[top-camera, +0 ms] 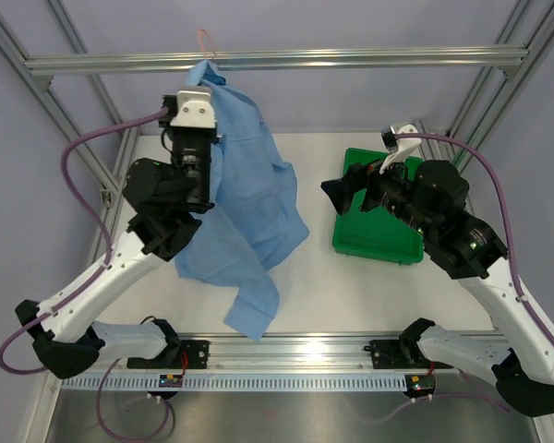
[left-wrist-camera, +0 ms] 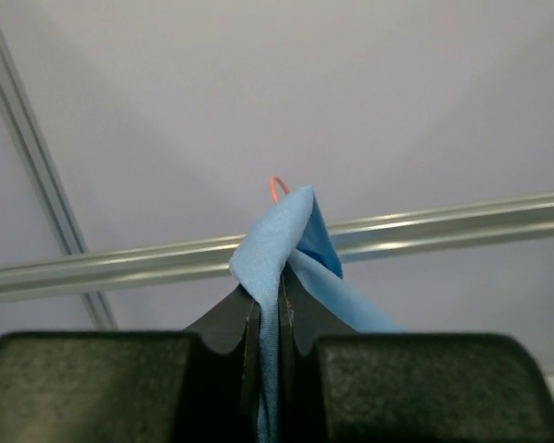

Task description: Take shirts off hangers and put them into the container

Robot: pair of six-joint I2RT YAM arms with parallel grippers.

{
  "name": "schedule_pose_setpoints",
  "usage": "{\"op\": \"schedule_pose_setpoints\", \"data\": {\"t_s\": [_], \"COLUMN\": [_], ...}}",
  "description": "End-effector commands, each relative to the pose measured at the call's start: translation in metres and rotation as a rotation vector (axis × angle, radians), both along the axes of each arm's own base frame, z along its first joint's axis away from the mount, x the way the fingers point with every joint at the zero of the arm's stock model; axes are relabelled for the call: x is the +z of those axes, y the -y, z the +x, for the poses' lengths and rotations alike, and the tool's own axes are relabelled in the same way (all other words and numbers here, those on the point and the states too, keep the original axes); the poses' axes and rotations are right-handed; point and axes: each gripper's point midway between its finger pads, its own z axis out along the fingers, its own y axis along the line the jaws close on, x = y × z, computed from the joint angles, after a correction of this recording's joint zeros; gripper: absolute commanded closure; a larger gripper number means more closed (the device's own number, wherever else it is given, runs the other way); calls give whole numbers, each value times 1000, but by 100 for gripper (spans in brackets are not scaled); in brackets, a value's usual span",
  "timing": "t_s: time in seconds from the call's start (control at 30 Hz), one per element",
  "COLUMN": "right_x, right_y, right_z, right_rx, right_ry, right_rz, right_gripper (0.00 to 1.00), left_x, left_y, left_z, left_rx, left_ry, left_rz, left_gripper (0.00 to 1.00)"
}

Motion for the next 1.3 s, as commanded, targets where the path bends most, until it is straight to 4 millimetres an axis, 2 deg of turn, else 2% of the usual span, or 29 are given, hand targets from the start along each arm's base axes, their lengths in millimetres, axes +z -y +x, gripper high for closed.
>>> {"op": "schedule_pose_setpoints", "data": {"t_s": [0.0, 0.03, 0.1, 0.23, 0.33, 0.47, 0.53, 0.67, 0.7, 0.77, 0.8, 0.83, 0.87, 0.9, 0.93, 0.97, 1.0, 1.03, 1.07, 1.1, 1.17, 1.2, 1.23, 1.27], "right_x": [5, 5, 5, 4, -1, -5, -3, 3, 11, 14, 30, 30, 25, 45, 45, 40, 59, 61, 58, 72, 60, 67, 57, 56], "right_y": [4, 5, 6, 3, 1, 2, 2, -8, -11, -23, -28, -31, -45, -49, -51, -62, -70, -72, -83, -86, -99, -101, -107, -109], "right_z": [1, 2, 4, 5, 5, 4, 3, -4, -7, -11, -15, -18, -16, -19, -17, -12, -20, -19, -16, -18, -12, -11, -8, -8], "right_rx": [-26, -32, -37, -31, -23, -22, -18, 46, 67, 124, 150, 169, 199, 208, 192, 196, 221, 207, 217, 197, 196, 189, 177, 176], "right_ry": [34, 36, 40, 44, 39, 35, 45, 28, 35, 14, 30, 10, -17, 12, 7, -8, 21, 20, 9, 32, -4, 4, -14, -13], "right_rz": [-9, -9, -12, -2, -3, -16, -8, 10, 23, 28, 51, 35, 3, 11, -12, -42, -22, -35, -52, -39, -80, -78, -109, -115], "right_gripper": [1, 0, 0, 1, 1, 0, 1, 0, 0, 0, 1, 0, 0, 1, 0, 0, 0, 0, 1, 0, 1, 1, 1, 0], "left_x": [56, 63, 63, 54, 54, 52, 51, 41, 34, 26, 19, 18, 14, 11, 7, 5, 3, 2, -3, -5, -11, -16, -17, -22], "left_y": [-24, -30, -23, -14, -13, 2, 1, -9, -7, -1, 3, 3, 7, 9, 12, 16, 18, 18, 24, 26, 32, 36, 36, 40], "left_z": [-32, -42, -50, -50, -58, -82, -95, -96, -91, -82, -77, -73, -72, -71, -68, -65, -62, -59, -55, -54, -52, -48, -47, -46], "left_rx": [-142, -190, -276, -319, -365, -539, -594, -575, -567, -543, -530, -503, -511, -508, -506, -500, -495, -480, -479, -472, -461, -450, -440, -440], "left_ry": [174, 190, 182, 156, 165, 122, 114, 75, 62, 29, 15, 25, 19, 15, 7, 4, -4, -11, -27, -32, -45, -55, -55, -66], "left_rz": [-79, -133, -108, -85, -100, -79, -100, -165, -169, -168, -150, -164, -166, -166, -163, -169, -167, -171, -162, -154, -151, -137, -139, -132], "left_gripper": [100, 100, 100, 100, 100, 100, 100, 100, 100, 100, 100, 100, 100, 100, 100, 100, 100, 100, 100, 100, 100, 100, 100, 100]}}
